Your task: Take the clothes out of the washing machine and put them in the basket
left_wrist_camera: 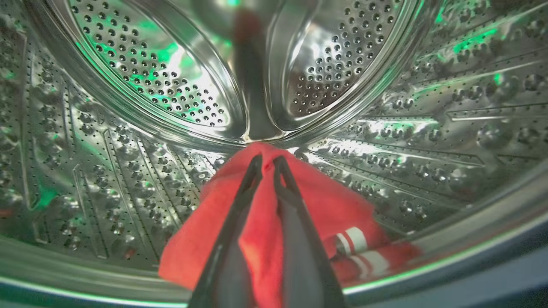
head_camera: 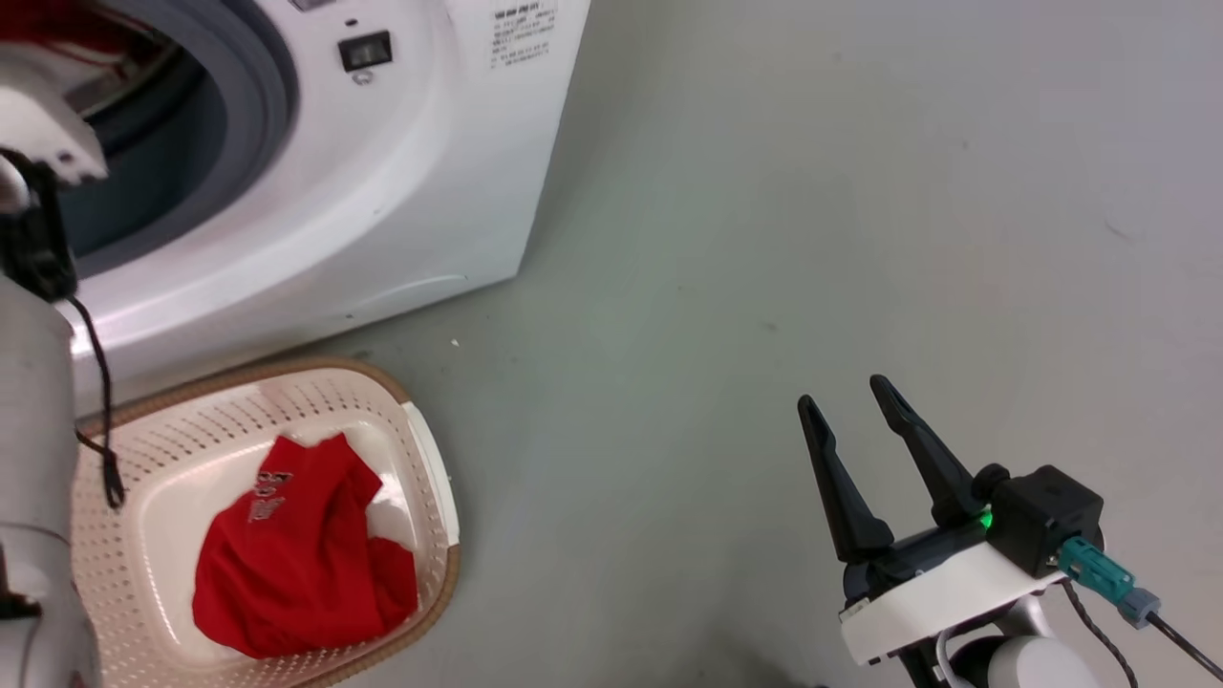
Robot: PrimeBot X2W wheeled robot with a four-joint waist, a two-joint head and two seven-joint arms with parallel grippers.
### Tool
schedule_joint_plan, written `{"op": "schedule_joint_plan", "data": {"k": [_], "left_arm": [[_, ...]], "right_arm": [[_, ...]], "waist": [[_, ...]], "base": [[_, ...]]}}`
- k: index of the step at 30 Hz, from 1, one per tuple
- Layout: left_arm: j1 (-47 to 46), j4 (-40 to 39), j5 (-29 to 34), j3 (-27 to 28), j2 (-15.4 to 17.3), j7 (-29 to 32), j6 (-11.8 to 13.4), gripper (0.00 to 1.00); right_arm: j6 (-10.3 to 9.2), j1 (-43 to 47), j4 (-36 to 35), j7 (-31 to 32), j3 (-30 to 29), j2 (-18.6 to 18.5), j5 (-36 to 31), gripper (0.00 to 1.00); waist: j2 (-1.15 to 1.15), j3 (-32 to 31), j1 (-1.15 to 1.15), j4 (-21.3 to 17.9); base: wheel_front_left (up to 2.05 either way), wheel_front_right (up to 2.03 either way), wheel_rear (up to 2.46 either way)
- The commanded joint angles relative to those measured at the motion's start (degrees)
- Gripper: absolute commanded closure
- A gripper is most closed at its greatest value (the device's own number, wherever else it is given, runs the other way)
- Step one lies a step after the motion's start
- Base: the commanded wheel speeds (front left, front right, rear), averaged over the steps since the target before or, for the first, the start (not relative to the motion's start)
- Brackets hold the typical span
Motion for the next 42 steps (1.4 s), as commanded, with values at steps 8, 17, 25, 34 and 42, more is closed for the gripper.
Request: {"op": "schedule_joint_plan", "data": {"k": [8, 17, 25, 34, 42], "left_arm": [[11.22, -6.01, -1.42, 2.18, -2.24, -1.10, -1.31, 1.00], [25.16, -17.46, -1.69, 5.24, -5.86, -1.13, -1.87, 1.00], [34.91, -28.61, -1.26, 5.99, -9.36, -1.09, -1.63, 1.00], [45.33, -41.88, -0.32, 3.22, -12.27, 0.98, -0.87, 1.00], [55.28, -52.25, -0.34, 1.00, -14.13, 4.50, 0.41, 1.00]], "right_arm": [[-0.04, 2.67, -0.57, 1.45, -1.17, 0.09, -0.99, 0.00], [-0.04, 5.15, -1.44, 3.05, -2.06, 0.10, -1.58, 0.00], [-0.04, 7.61, -2.71, 4.42, -3.38, 0.10, -2.04, 0.00], [-0.04, 10.07, -4.29, 6.29, -4.35, 0.10, -3.12, 0.00], [-0.04, 10.97, -5.74, 7.37, -4.63, 0.10, -3.80, 0.00]], "waist": [[0.00, -9.40, 0.00, 3.86], [0.00, -16.53, 0.00, 6.61], [0.00, -20.68, 0.00, 9.19], [0.00, -24.13, 0.00, 13.05], [0.00, -24.76, 0.00, 15.70]], "base": [[0.00, 0.00, 0.00], [0.00, 0.00, 0.00], [0.00, 0.00, 0.00], [0.00, 0.00, 0.00], [0.00, 0.00, 0.00]]}}
